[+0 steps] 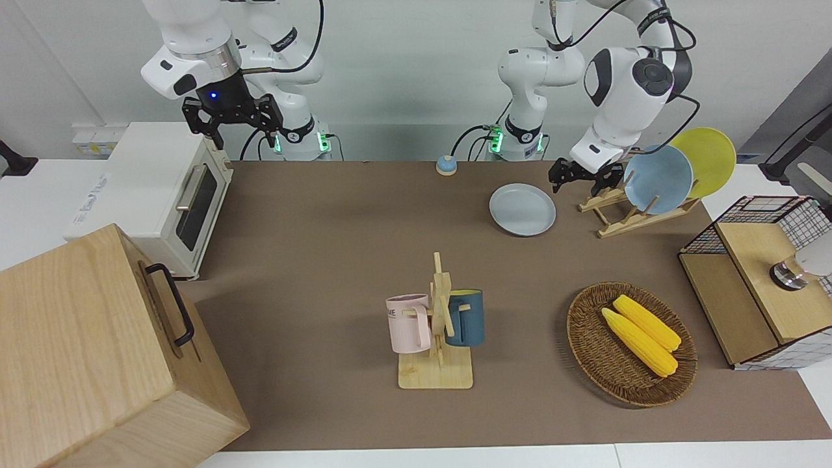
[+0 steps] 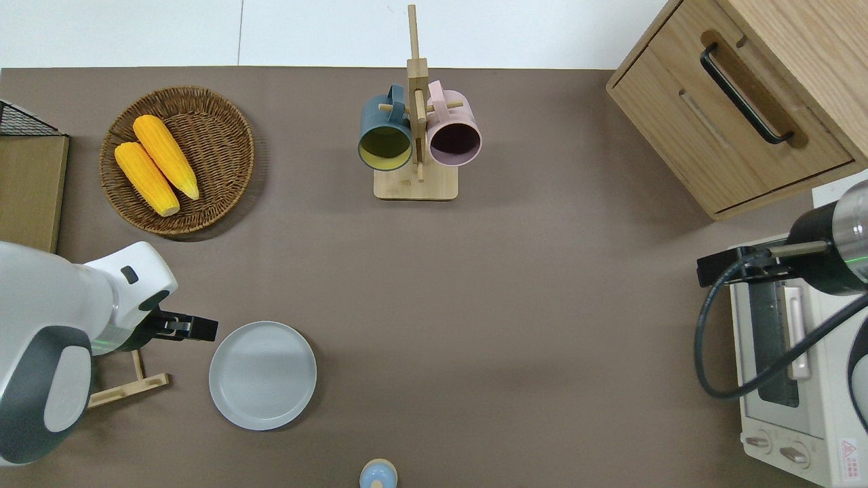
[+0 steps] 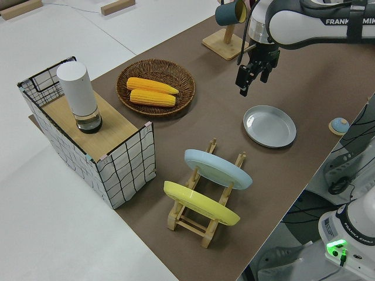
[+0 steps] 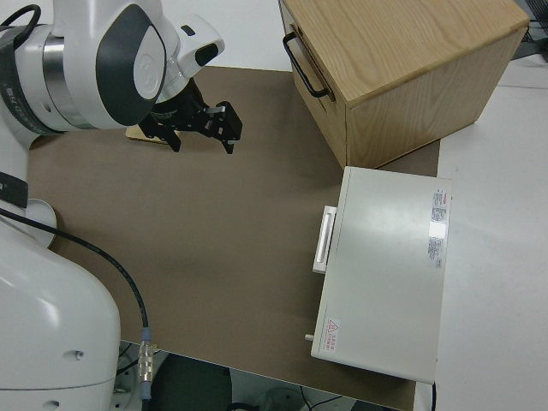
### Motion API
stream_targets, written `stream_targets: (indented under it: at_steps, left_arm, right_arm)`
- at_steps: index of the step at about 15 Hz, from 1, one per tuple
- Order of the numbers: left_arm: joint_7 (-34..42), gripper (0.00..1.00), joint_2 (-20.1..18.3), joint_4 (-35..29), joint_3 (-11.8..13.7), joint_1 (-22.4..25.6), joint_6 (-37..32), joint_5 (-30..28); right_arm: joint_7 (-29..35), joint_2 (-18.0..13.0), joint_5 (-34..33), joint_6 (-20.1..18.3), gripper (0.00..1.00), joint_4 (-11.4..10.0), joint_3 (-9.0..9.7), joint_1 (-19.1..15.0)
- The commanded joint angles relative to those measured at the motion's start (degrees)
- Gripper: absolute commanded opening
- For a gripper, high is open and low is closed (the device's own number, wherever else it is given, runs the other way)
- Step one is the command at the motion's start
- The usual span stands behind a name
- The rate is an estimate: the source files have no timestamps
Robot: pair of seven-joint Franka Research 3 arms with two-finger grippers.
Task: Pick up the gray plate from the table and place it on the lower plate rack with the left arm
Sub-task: 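Close the left gripper on the gray plate's rim nearest the arm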
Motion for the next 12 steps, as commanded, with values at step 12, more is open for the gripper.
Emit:
stream_targets:
  at_steps: [12]
  left_arm:
    - [0.7, 0.99, -4.0, -21.8, 0.3, -0.6, 20.4, -0.4]
  right_arm:
    - [-0.1, -0.1, 0.4, -0.8, 0.987, 0.3, 0.29, -0.4]
